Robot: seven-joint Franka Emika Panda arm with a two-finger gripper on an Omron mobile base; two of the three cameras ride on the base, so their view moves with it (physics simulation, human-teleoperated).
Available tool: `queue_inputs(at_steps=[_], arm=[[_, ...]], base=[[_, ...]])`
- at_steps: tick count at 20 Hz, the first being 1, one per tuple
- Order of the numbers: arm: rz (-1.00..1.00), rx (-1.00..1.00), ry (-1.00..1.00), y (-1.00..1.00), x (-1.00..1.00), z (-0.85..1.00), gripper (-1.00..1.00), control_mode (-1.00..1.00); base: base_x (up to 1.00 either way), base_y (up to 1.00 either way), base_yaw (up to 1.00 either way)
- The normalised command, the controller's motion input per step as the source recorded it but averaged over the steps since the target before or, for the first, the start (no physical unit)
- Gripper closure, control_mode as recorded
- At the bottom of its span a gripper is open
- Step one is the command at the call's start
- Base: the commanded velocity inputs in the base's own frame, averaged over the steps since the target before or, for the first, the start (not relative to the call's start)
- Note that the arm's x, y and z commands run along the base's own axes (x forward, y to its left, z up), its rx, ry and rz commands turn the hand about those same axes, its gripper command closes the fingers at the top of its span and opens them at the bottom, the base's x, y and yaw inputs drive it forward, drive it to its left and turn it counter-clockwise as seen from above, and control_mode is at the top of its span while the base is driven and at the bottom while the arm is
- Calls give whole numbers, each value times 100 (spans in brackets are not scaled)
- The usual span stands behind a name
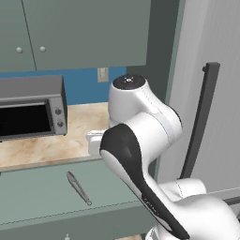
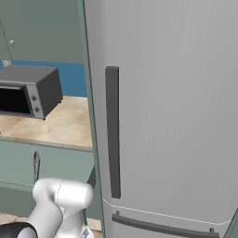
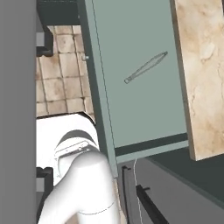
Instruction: Take the tongs from the drawer on the left and place them on the dining counter next to the tray containing the kebab skewer.
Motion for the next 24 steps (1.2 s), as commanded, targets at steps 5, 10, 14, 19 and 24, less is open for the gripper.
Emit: queue_inputs(at_steps=[5, 10, 14, 19, 24], arm=[[5, 3, 0, -15, 35, -37, -100, -100], [7, 11, -1, -6, 31, -39, -100, -100], [7, 15, -1, 0, 28, -35, -100, -100], [4, 16, -7, 5, 35, -21, -100, -100], [2, 6, -1, 20, 43, -29, -100, -100]], base=[[0, 0, 0], [0, 0, 0], [0, 0, 0], [0, 0, 0], [0, 0, 0]])
